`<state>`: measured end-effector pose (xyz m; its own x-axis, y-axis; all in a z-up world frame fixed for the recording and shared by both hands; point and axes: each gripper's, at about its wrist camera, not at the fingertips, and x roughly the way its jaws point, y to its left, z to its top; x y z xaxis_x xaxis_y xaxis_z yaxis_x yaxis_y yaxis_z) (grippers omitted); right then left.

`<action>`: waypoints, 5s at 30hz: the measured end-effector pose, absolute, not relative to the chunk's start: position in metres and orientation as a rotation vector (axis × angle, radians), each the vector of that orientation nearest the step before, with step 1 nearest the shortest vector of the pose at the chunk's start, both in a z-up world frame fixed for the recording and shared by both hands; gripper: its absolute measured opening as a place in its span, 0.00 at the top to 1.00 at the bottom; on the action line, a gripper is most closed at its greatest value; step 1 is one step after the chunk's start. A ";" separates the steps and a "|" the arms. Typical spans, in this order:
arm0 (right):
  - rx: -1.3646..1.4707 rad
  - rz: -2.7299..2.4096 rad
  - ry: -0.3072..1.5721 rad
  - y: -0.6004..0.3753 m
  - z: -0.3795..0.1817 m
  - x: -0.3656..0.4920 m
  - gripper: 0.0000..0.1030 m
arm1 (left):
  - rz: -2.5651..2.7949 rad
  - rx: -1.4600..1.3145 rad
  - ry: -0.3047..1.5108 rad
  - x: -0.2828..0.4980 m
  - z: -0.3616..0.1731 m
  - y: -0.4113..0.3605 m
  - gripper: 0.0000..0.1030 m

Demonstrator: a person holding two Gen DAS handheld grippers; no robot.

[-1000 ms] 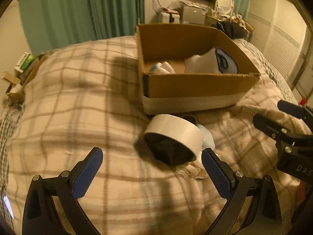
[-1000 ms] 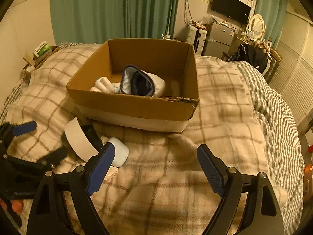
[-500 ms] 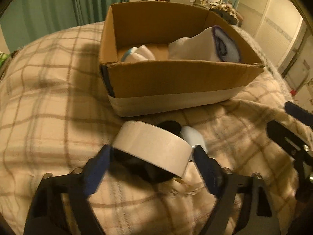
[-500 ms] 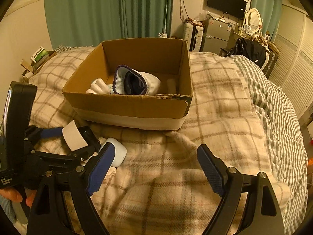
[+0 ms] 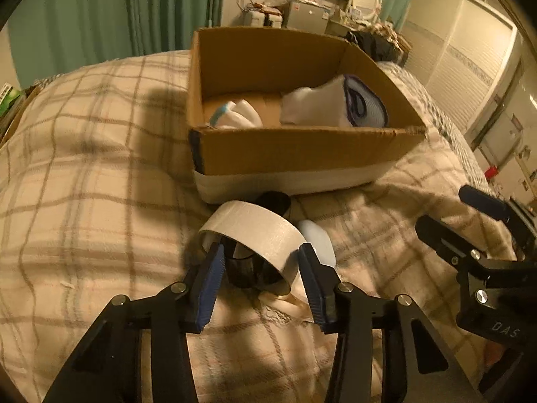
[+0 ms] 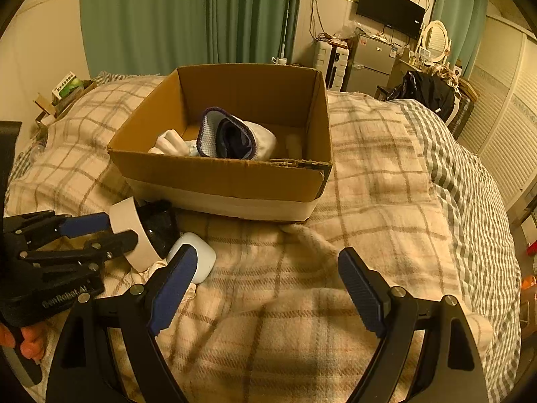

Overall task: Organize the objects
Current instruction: 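Grasp the white tape roll by its rim with the left gripper and lift, then grasp the black sunglasses with the right gripper while the left gripper holds the tape roll, then lower the tape roll and sunglasses into the box and open both grippers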

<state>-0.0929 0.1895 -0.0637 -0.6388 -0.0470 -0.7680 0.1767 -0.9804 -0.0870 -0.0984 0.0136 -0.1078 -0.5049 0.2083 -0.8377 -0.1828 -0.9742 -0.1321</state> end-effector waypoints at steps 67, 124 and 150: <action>1.256 -2.678 0.232 0.184 -0.064 -0.090 0.17 | 2.583 -1.356 -0.010 -0.066 -0.071 0.017 0.98; 1.057 -2.636 0.429 0.133 0.030 -0.029 0.28 | 2.690 -1.217 -0.030 -0.039 0.002 -0.021 0.98; 0.936 -2.754 0.353 0.172 0.097 -0.220 0.28 | 2.566 -1.101 0.099 -0.229 0.013 0.046 0.98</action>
<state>-0.2198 0.1721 0.0975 -0.7760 -0.1209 -0.6190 0.2731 -0.9491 -0.1570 -0.2286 0.0459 0.0133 -0.6388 0.2860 -0.7142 -0.3403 -0.9376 -0.0711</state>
